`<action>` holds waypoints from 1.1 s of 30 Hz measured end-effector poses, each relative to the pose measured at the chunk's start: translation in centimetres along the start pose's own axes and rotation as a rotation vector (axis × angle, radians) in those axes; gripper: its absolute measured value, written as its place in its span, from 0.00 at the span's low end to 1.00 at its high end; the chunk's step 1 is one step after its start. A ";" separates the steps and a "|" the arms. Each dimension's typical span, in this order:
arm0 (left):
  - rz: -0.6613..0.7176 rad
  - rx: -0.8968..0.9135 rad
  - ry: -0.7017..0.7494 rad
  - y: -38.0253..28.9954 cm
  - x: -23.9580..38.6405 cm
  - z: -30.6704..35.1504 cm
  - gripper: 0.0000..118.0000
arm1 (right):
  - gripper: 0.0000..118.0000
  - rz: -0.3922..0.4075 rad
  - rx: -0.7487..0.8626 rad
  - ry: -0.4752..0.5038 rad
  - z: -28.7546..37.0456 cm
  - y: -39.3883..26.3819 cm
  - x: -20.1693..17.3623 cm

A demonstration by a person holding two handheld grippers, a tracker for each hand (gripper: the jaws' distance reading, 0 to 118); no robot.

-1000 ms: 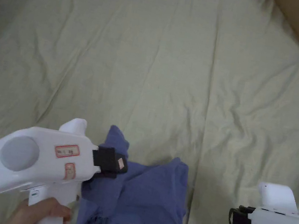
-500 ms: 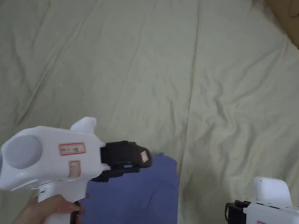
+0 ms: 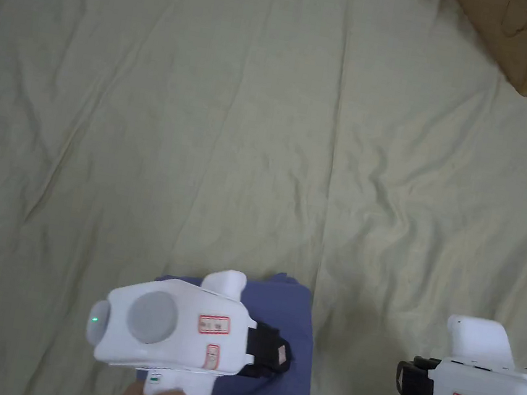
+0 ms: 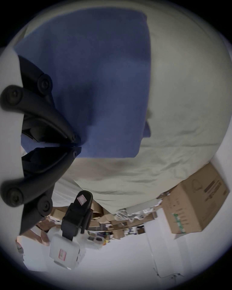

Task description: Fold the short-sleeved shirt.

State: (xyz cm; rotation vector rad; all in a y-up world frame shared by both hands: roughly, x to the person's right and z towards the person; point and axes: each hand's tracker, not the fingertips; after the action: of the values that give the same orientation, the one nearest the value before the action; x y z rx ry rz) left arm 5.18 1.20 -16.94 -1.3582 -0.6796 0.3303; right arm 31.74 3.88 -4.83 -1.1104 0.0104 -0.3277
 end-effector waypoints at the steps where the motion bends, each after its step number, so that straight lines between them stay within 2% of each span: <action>1: -0.005 -0.022 -0.003 0.1 0.2 -0.8 0.03 | 0.05 -0.004 -0.001 -0.004 0.1 -0.1 0.1; 3: 0.010 -0.032 -0.005 0.1 0.9 -1.4 0.03 | 0.05 -0.005 -0.001 -0.009 0.2 -0.1 0.1; 8: -0.051 -0.026 -0.104 -0.6 2.2 -0.6 0.03 | 0.05 0.011 -0.006 -0.010 0.2 -0.1 0.1; 12: -0.079 0.032 -0.058 -1.2 1.5 1.7 0.01 | 0.05 0.042 -0.006 -0.004 0.2 0.3 -1.2; 15: -0.012 0.115 -0.071 -1.6 -1.2 5.2 0.00 | 0.05 0.089 -0.002 0.006 0.3 0.8 -2.6; 22: 0.114 0.296 0.025 -4.1 -8.1 13.6 0.00 | 0.05 0.162 0.000 0.035 -0.4 1.9 -6.2; 25: 0.220 0.351 -0.022 -5.2 -11.0 15.4 0.02 | 0.05 0.206 -0.009 0.054 -0.8 2.4 -8.2; 26: 0.261 0.355 -0.038 -5.4 -11.7 15.8 0.13 | 0.05 0.218 -0.009 0.059 -1.1 2.6 -8.8; 27: 0.280 0.358 -0.039 -5.7 -12.3 16.0 0.37 | 0.05 0.230 -0.008 0.064 -1.4 2.8 -9.4; 28: 0.286 0.346 -0.037 -5.9 -12.7 16.1 0.77 | 0.05 0.248 -0.011 0.073 -1.8 3.1 -10.2; 29: 0.302 0.330 -0.048 -6.0 -13.0 15.9 0.95 | 0.05 0.268 -0.017 0.081 -2.3 3.4 -10.9; 30: 0.298 0.329 -0.067 -6.1 -13.3 15.8 1.00 | 0.05 0.282 -0.025 0.079 -2.8 3.5 -11.6; 33: 0.288 0.341 -0.133 -6.1 -14.3 15.1 0.97 | 0.05 0.345 -0.031 0.079 -4.8 4.1 -13.2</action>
State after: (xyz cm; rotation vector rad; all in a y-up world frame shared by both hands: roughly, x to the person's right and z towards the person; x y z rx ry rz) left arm -16.19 3.38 -13.73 -1.1114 -0.5077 0.7393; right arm 19.36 4.81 -12.68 -1.1037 0.2751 -0.0618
